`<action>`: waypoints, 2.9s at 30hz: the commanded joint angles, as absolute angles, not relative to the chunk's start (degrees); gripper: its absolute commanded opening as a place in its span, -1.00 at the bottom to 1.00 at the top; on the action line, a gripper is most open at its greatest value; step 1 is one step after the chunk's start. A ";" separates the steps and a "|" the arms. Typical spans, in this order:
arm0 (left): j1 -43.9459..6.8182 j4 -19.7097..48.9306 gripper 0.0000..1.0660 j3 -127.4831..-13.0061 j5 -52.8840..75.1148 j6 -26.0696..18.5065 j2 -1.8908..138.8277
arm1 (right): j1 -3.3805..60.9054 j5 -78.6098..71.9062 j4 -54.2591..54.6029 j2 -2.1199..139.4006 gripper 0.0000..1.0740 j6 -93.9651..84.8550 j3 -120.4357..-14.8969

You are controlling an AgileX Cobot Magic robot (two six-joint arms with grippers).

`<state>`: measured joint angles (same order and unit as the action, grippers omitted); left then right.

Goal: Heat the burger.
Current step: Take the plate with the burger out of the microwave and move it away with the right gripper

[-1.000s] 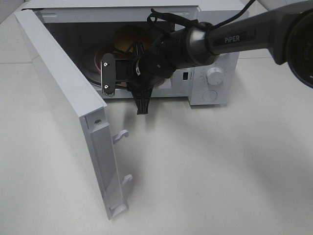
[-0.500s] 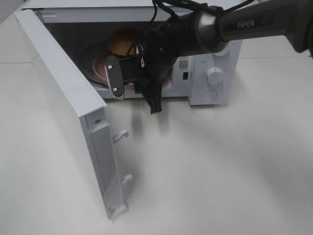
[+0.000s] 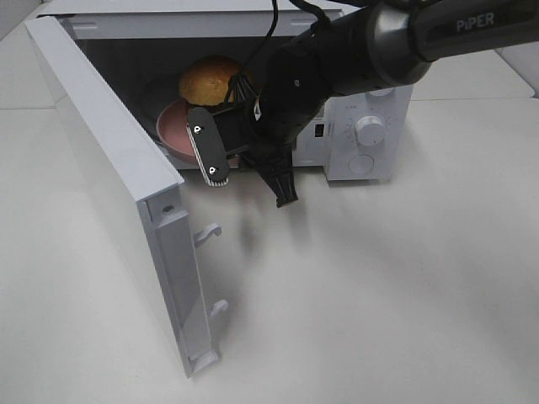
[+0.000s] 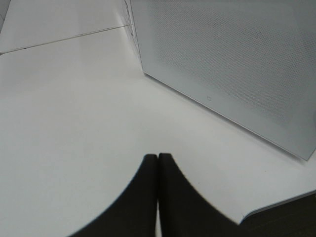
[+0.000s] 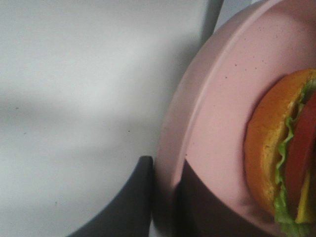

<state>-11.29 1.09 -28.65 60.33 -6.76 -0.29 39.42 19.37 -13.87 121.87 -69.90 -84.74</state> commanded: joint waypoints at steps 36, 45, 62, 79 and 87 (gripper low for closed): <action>-11.23 1.32 -0.99 -28.48 59.59 -6.65 -1.43 | 39.53 0.57 -17.99 99.92 -1.00 -76.78 -51.39; -11.23 1.32 -0.99 -28.48 59.59 -6.65 -1.43 | 39.53 0.00 -17.99 94.42 -1.00 -76.83 -45.44; -11.23 1.32 -0.99 -28.48 59.59 -6.65 -1.43 | 39.30 1.20 -17.99 83.94 -1.00 -72.31 -33.98; -11.23 1.32 -0.99 -28.48 59.59 -6.65 -1.43 | 39.30 11.97 -25.67 75.34 -1.00 -51.05 -25.84; -11.23 1.32 -0.99 -28.48 59.59 -6.65 -1.43 | 39.30 15.99 -44.75 75.34 -1.00 -27.04 -23.61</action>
<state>-11.29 1.09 -28.65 60.33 -6.76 -0.29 39.59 17.48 -40.05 76.43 -30.14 -23.32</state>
